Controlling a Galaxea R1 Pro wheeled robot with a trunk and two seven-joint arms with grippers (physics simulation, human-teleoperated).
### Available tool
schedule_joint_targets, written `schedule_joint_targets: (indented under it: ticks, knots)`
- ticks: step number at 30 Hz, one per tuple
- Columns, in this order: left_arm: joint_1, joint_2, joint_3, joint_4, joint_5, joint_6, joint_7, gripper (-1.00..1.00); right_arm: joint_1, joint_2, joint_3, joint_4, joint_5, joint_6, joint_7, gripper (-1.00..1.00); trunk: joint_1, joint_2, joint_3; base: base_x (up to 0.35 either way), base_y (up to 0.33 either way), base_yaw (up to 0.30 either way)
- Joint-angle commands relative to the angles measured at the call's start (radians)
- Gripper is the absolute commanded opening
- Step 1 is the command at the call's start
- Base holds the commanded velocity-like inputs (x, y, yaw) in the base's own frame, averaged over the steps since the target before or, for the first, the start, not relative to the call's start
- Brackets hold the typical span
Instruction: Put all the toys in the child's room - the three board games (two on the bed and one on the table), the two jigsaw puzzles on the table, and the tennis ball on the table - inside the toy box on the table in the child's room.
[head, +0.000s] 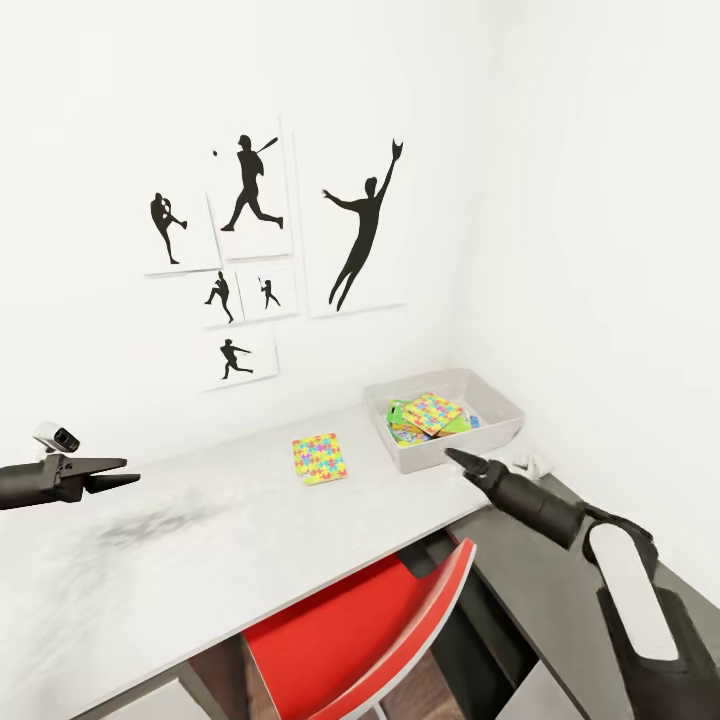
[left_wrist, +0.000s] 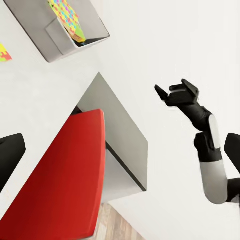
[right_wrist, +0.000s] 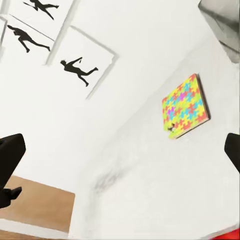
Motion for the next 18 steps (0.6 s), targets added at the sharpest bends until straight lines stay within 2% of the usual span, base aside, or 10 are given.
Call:
schedule_joint_targets:
  ticks: [1, 3, 4, 6, 7, 9, 10, 12, 18]
  knots:
    - [-0.002, 0.002, -0.006, 0.001, 0.004, 0.011, -0.005, 1.00, -0.078, 0.004, 0.000, 0.002, 0.007, 0.049, -0.100, 1.00, 0.001, -0.002, -0.003, 0.000, 0.000, 0.000]
    - [-0.002, 0.002, -0.006, 0.001, 0.004, 0.011, -0.005, 1.00, -0.151, 0.010, 0.002, 0.005, 0.004, 0.080, -0.201, 1.00, 0.001, -0.002, -0.003, 0.000, 0.000, 0.000]
    - [-0.002, 0.002, -0.006, 0.001, 0.004, 0.011, -0.005, 1.00, -0.224, 0.020, 0.009, 0.008, 0.001, 0.100, -0.297, 1.00, 0.001, -0.002, -0.003, 0.000, 0.000, 0.000]
    - [-0.002, 0.002, -0.006, 0.002, 0.004, 0.010, -0.005, 1.00, -0.298, 0.035, 0.026, 0.014, -0.002, 0.114, -0.388, 1.00, 0.001, -0.002, -0.003, 0.000, 0.000, 0.000]
    - [-0.002, 0.002, -0.006, 0.002, 0.004, 0.010, -0.005, 1.00, -0.372, 0.056, 0.053, 0.029, -0.005, 0.124, -0.469, 1.00, 0.001, -0.002, -0.003, 0.000, 0.000, 0.000]
    - [-0.002, 0.002, -0.006, 0.003, 0.004, 0.010, -0.005, 1.00, -0.443, 0.079, 0.084, 0.059, -0.007, 0.130, -0.541, 1.00, 0.001, -0.002, -0.003, 0.000, 0.000, 0.000]
    - [-0.002, 0.002, -0.006, 0.003, 0.004, 0.010, -0.005, 1.00, -0.508, 0.101, 0.114, 0.098, -0.008, 0.133, -0.603, 1.00, 0.001, -0.002, -0.003, 0.000, 0.000, 0.000]
    - [-0.002, 0.002, -0.006, 0.003, 0.004, 0.009, -0.005, 1.00, -0.586, 0.132, 0.148, 0.162, -0.009, 0.136, -0.670, 1.00, 0.001, -0.002, -0.003, 0.000, 0.000, 0.000]
    - [-0.002, 0.002, -0.006, 0.004, 0.004, 0.009, -0.005, 1.00, -0.680, 0.205, 0.183, 0.270, -0.004, 0.135, -0.748, 1.00, 0.001, -0.002, -0.003, 0.000, 0.003, 0.000]
